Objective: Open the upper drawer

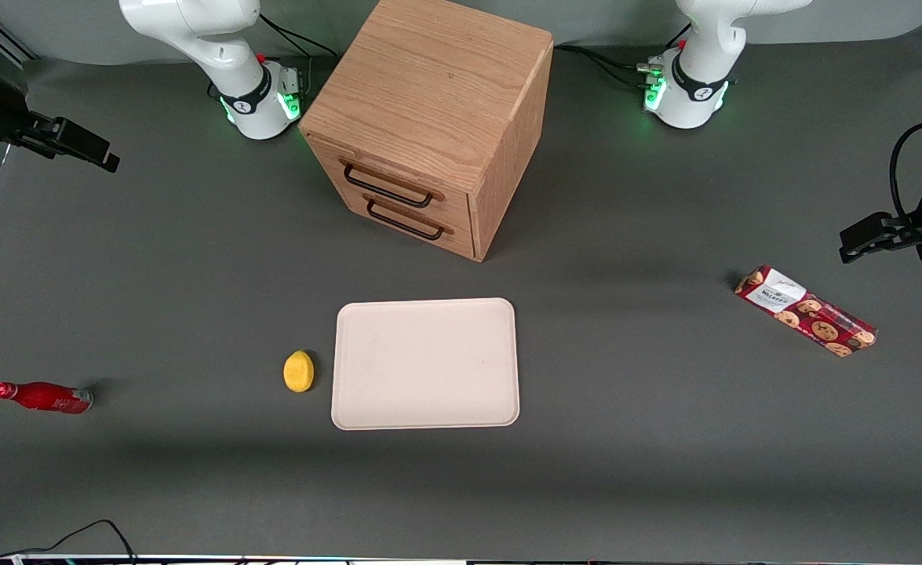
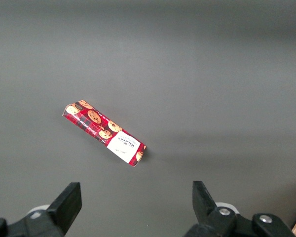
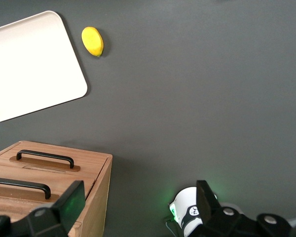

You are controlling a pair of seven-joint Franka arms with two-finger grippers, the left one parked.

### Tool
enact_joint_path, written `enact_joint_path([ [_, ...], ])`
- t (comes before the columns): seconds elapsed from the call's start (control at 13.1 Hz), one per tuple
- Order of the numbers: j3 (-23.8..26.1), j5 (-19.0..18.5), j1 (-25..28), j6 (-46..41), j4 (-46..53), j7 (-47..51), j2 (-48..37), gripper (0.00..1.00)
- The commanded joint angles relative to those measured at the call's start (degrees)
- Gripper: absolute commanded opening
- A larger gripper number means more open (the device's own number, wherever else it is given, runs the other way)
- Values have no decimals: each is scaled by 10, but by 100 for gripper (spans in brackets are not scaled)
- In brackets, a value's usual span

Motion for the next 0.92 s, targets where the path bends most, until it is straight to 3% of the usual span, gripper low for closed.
enact_joint_path([
  [0.0, 2, -7, 2, -5, 5, 12, -3, 100],
  [0.84, 8, -21, 10, -12, 8, -2, -7, 100],
])
